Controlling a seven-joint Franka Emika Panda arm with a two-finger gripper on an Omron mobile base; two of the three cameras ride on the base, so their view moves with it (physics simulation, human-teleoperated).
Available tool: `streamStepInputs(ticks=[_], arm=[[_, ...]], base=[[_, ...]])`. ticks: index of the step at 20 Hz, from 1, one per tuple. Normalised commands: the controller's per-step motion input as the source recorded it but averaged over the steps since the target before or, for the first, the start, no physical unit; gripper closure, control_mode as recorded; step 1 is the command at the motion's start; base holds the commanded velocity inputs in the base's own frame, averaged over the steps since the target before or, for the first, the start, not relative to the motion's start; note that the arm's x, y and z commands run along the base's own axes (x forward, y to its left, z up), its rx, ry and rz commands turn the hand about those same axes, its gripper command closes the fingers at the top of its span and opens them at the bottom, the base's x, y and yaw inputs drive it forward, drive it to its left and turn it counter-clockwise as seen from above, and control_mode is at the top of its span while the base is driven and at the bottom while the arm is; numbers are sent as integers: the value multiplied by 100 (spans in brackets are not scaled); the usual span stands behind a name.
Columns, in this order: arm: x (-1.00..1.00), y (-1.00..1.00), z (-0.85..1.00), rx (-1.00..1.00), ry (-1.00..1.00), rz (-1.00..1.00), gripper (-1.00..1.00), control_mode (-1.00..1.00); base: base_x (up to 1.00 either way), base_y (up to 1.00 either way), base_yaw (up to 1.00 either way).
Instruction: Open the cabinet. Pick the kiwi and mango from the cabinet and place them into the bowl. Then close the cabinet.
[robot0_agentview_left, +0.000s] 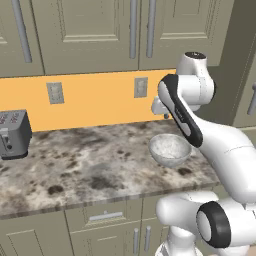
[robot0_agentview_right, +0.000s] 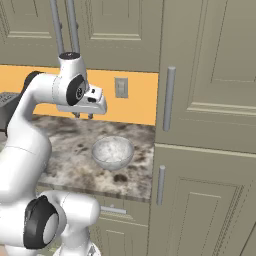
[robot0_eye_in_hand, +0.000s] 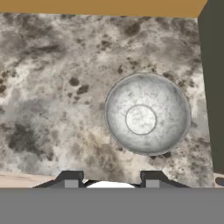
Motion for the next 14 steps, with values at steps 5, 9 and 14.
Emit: streamStepInputs(ticks=[5,9,14], arm=[[-18,0,25,0,-30,0,-100,-100],[-31,0,57,1,-58,0,-100,-100],[-33,0,60,2,-60,0,-100,-100]], base=[[0,0,0],[0,0,0],[0,0,0]])
